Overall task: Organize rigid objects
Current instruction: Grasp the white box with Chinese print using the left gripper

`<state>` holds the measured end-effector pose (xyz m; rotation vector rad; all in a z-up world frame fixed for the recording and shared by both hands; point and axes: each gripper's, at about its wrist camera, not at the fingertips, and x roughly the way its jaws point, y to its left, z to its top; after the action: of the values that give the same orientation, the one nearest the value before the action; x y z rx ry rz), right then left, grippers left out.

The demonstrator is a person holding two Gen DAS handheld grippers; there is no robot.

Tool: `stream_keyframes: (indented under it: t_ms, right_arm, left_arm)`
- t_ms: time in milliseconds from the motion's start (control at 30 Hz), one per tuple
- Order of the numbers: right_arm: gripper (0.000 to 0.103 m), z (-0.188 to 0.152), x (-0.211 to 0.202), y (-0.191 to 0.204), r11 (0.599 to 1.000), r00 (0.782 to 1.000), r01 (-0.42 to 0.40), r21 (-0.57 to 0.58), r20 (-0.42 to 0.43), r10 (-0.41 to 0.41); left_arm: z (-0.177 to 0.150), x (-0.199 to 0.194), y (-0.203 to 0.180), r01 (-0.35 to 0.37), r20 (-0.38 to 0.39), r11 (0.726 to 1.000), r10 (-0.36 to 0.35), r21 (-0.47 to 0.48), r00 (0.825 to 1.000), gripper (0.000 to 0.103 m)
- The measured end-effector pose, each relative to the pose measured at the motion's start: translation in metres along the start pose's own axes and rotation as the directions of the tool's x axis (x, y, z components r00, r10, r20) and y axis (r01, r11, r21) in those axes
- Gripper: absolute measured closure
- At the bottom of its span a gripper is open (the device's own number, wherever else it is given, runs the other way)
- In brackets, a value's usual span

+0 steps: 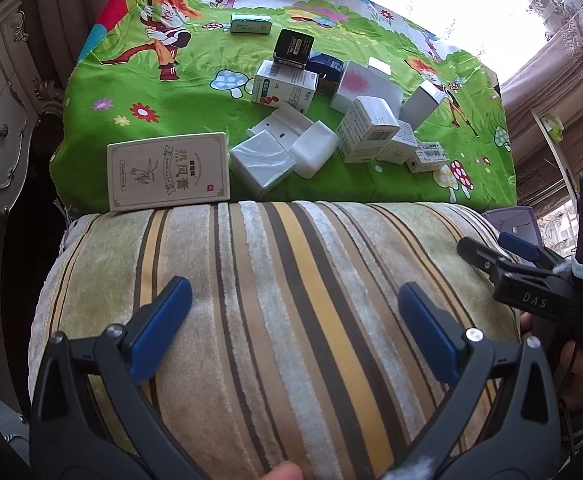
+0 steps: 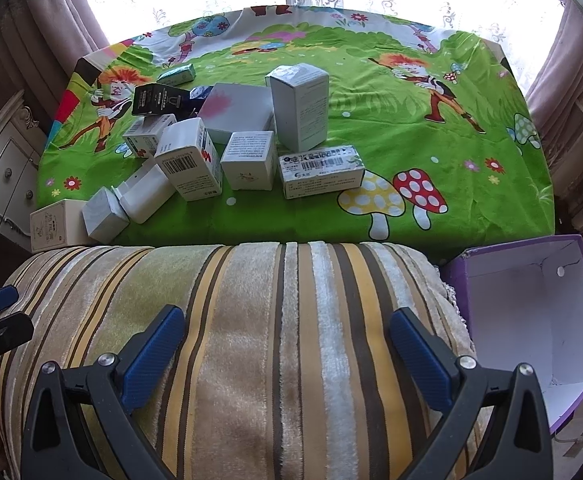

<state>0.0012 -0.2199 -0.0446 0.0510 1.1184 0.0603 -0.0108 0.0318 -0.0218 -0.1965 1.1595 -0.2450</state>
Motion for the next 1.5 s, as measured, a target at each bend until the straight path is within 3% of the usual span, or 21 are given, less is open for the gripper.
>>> stream_keyframes:
  t_ms: [133,300,400,533,733,933,1233,1500]
  right_arm:
    - [0.000,0.000,-0.002,-0.004,0.999,1.000,-0.028,0.015,0.008,0.028]
    - [0.000,0.014,-0.010,-0.005,0.991,0.991,-0.133,-0.010,-0.021,0.133]
    - [0.000,0.023,-0.019,-0.008,0.989,0.989,-0.149,-0.016,0.007,0.149]
    - [0.000,0.039,-0.018,-0.019,0.984,0.984,-0.175,-0.030,-0.015,0.175]
    - [0.000,0.063,-0.008,-0.053,0.988,0.988,-0.153,0.010,-0.023,0.154]
    - [0.000,0.082,0.011,-0.056,0.986,0.985,-0.167,-0.021,-0.053,0.165]
    - [0.000,0.089,0.041,-0.061,0.983,0.976,-0.184,0.008,-0.113,0.184]
    - [0.000,0.093,0.058,-0.050,0.986,0.979,-0.136,-0.091,-0.165,0.120]
  left_arm:
    - [0.011,-0.014,0.022,0.067,0.039,0.995,-0.064,-0.079,0.997,0.000]
    - [0.035,-0.020,0.054,-0.001,0.076,0.990,0.012,-0.143,0.997,0.000]
    - [0.051,-0.005,0.062,-0.031,0.037,0.987,0.037,-0.159,0.999,0.000]
    - [0.071,0.019,0.069,-0.069,-0.037,0.980,0.063,-0.184,0.997,0.000]
    - [0.089,0.044,0.074,-0.150,-0.112,0.974,0.132,-0.170,0.985,0.000]
    - [0.098,0.059,0.076,-0.230,-0.169,0.963,0.205,-0.142,0.964,0.000]
    - [0.101,0.067,0.080,-0.249,-0.203,0.962,0.223,-0.115,0.954,0.000]
    - [0.101,0.090,0.085,-0.241,-0.235,0.964,0.211,-0.108,0.949,0.002]
